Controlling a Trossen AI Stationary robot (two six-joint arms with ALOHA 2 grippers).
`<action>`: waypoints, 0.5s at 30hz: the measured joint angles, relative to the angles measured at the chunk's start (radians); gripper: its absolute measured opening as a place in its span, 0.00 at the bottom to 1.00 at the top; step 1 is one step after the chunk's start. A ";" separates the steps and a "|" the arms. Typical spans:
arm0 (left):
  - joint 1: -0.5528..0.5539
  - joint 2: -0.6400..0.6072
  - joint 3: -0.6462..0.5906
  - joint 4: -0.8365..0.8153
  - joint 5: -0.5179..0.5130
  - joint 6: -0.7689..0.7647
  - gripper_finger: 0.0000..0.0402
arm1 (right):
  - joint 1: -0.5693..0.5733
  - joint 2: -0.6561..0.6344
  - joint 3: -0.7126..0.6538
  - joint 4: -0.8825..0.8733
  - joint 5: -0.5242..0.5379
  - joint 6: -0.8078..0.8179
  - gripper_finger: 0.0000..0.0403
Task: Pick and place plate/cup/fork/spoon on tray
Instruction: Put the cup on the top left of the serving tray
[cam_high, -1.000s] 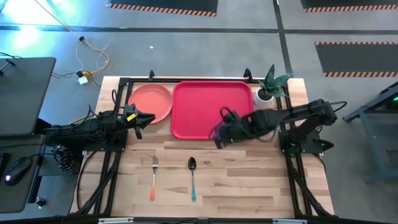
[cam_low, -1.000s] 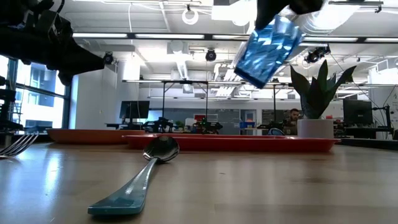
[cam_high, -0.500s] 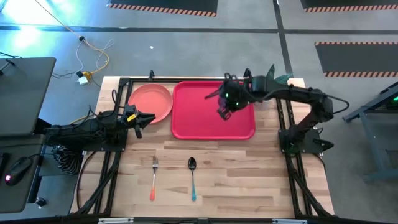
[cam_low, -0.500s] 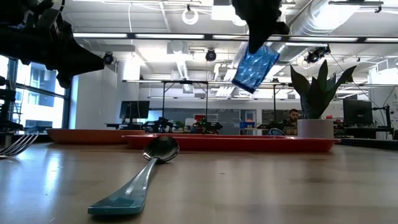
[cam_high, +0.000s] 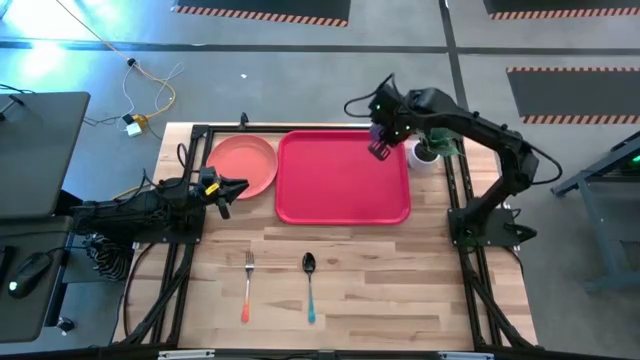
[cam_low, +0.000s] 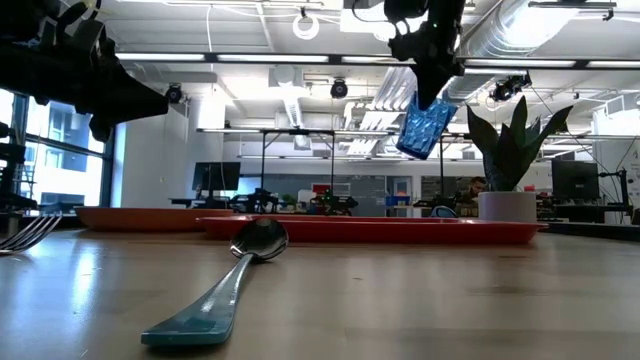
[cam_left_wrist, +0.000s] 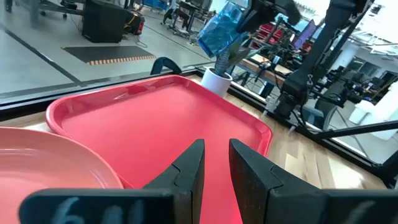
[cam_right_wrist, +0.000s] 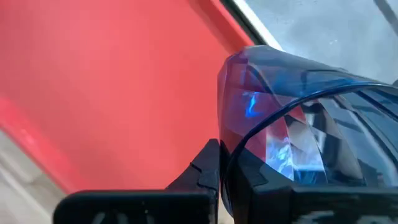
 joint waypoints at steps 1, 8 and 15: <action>0.000 0.000 0.000 0.000 0.000 0.000 0.16 | -0.015 0.005 0.000 0.002 -0.009 -0.029 0.00; 0.000 0.000 0.000 0.000 -0.004 0.000 0.16 | -0.074 0.090 0.000 -0.021 -0.042 -0.185 0.00; 0.000 0.000 0.000 0.000 -0.007 0.000 0.16 | -0.072 0.185 -0.001 -0.050 -0.038 -0.241 0.00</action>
